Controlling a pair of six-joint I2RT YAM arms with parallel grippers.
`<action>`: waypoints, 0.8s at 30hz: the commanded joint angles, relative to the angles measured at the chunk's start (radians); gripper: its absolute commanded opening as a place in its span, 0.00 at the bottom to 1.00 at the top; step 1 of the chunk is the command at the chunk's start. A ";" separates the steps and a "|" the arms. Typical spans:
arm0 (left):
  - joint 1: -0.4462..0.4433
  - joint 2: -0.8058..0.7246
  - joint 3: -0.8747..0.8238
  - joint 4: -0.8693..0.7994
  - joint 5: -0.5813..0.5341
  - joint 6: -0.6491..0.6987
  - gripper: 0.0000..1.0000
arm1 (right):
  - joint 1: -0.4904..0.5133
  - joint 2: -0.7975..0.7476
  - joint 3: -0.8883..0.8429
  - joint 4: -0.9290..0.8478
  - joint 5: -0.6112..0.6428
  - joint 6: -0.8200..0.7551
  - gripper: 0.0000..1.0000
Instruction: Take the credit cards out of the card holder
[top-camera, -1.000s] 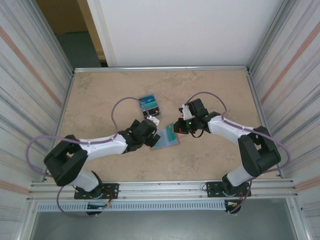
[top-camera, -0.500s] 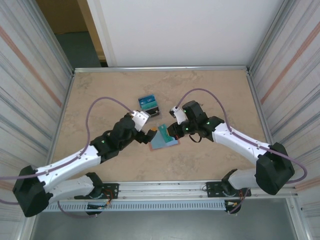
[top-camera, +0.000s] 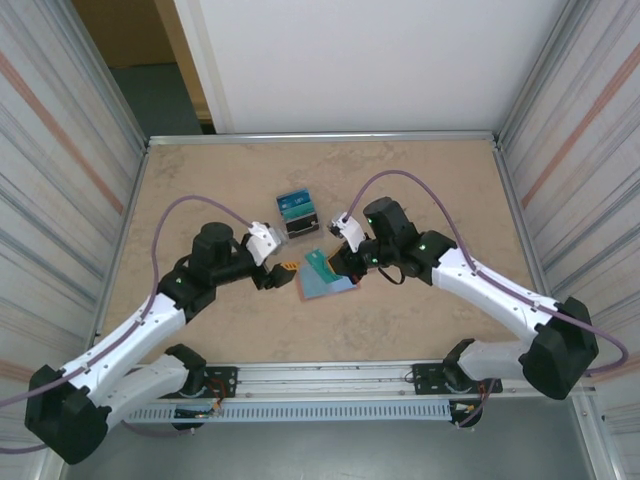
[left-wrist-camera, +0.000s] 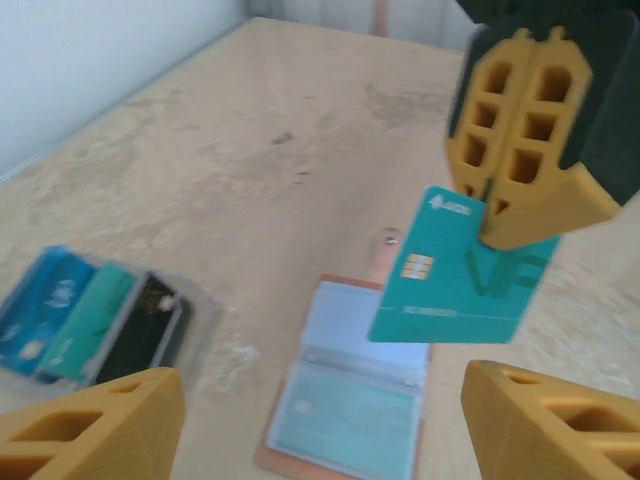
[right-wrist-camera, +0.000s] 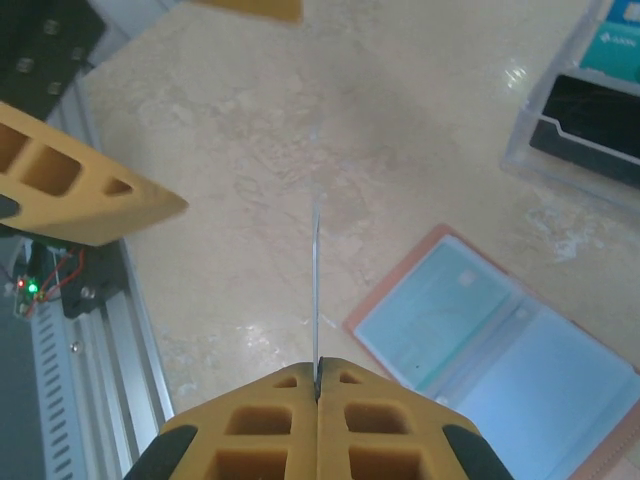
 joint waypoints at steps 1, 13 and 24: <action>0.004 0.044 0.054 -0.037 0.195 0.110 0.64 | 0.016 -0.051 0.039 -0.057 -0.026 -0.077 0.00; -0.111 0.221 0.192 -0.107 0.262 0.238 0.35 | 0.040 -0.084 0.061 -0.108 -0.023 -0.117 0.00; -0.154 0.273 0.228 -0.123 0.242 0.241 0.00 | 0.043 -0.109 0.037 -0.076 0.056 -0.112 0.21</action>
